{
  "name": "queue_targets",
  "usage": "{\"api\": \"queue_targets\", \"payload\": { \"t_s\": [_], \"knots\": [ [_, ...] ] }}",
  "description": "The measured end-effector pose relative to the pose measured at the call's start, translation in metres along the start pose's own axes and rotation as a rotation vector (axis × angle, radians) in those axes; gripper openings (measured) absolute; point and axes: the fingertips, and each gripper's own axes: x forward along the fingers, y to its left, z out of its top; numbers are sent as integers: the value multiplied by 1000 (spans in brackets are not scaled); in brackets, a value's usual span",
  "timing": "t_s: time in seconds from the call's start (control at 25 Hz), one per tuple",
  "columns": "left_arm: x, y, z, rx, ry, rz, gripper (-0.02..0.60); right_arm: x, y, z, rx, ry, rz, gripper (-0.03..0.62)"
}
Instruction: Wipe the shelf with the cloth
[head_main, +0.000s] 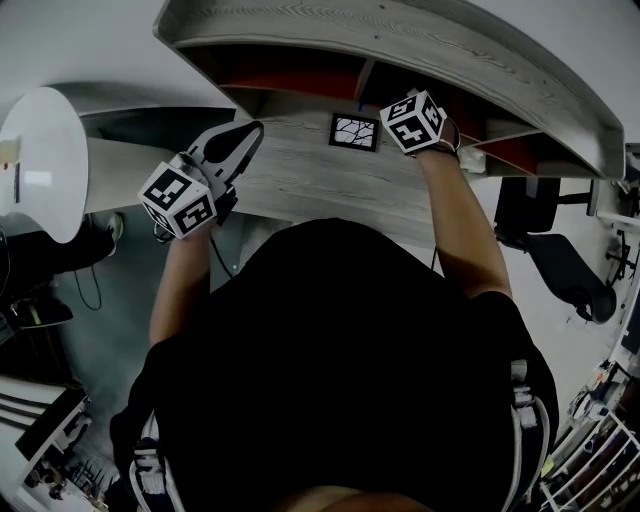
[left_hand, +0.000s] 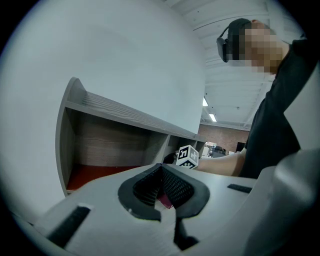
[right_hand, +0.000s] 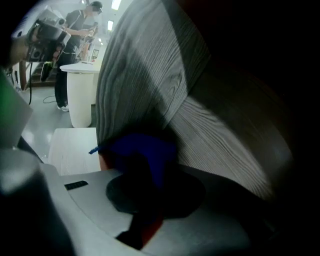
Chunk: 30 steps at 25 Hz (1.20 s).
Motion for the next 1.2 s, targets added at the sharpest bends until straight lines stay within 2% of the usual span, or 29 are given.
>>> {"api": "queue_targets", "payload": {
  "t_s": [0.2,0.8,1.2],
  "knots": [
    [6,0,-1,-2,3,-23,15,-7,-14,-22,0,66,-53,49],
    [50,-14,6,30,24,-170,15,-51,-53,-110,126,239,-205,48],
    [65,-18,7,39,35,-229,15,-65,-58,-131,183,281,-249,46]
  ]
}}
